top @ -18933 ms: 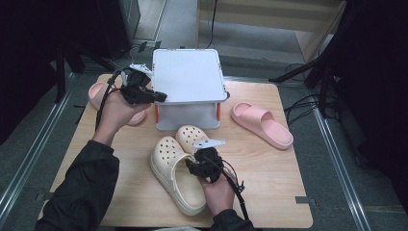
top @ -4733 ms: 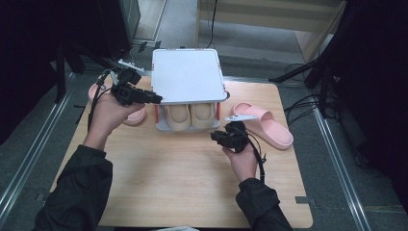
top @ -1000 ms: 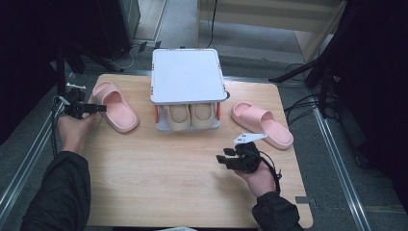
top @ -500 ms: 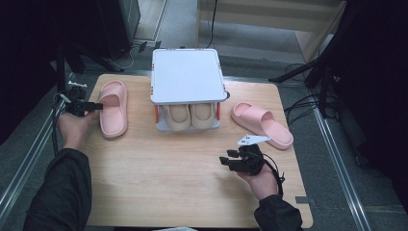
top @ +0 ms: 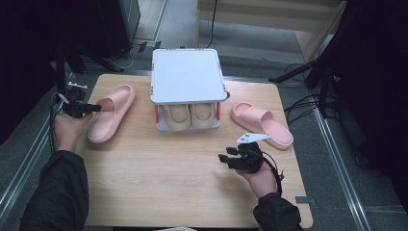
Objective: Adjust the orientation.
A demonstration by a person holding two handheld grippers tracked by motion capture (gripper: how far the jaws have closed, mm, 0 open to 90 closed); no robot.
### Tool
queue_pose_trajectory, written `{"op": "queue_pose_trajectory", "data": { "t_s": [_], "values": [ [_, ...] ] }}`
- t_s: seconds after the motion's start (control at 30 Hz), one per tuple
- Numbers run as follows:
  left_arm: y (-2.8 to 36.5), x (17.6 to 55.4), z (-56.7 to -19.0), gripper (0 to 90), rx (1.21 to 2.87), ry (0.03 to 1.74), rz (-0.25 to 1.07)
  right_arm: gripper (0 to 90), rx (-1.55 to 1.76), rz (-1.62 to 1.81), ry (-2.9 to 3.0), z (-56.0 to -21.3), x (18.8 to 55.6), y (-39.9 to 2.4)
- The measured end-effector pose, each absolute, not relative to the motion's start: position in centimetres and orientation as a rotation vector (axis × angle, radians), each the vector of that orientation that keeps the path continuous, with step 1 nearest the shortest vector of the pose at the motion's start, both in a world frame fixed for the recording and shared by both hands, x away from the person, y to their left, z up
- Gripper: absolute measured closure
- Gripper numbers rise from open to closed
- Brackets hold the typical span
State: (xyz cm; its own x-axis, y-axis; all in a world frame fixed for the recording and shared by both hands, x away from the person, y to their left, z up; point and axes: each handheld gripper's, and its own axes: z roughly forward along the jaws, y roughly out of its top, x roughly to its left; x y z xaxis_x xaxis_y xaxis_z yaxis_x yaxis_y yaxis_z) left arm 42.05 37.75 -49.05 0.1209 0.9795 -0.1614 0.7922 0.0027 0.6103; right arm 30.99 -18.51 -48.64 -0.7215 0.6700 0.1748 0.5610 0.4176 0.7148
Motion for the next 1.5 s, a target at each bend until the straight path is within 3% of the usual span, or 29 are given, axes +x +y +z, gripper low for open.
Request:
{"op": "queue_pose_trajectory", "data": {
  "t_s": [0.83, 1.5],
  "values": [
    [32.2, 32.5, -45.7, 84.6, 2.000, 1.501, 0.335, 53.4, 1.122, 1.233, 2.412, -46.6, 34.0, -21.9],
    [24.9, 29.9, -46.5, 84.3, 2.100, 1.239, 0.236, 53.9, 1.241, 1.199, 2.337, -46.8, 35.8, -25.6]
  ]
}}
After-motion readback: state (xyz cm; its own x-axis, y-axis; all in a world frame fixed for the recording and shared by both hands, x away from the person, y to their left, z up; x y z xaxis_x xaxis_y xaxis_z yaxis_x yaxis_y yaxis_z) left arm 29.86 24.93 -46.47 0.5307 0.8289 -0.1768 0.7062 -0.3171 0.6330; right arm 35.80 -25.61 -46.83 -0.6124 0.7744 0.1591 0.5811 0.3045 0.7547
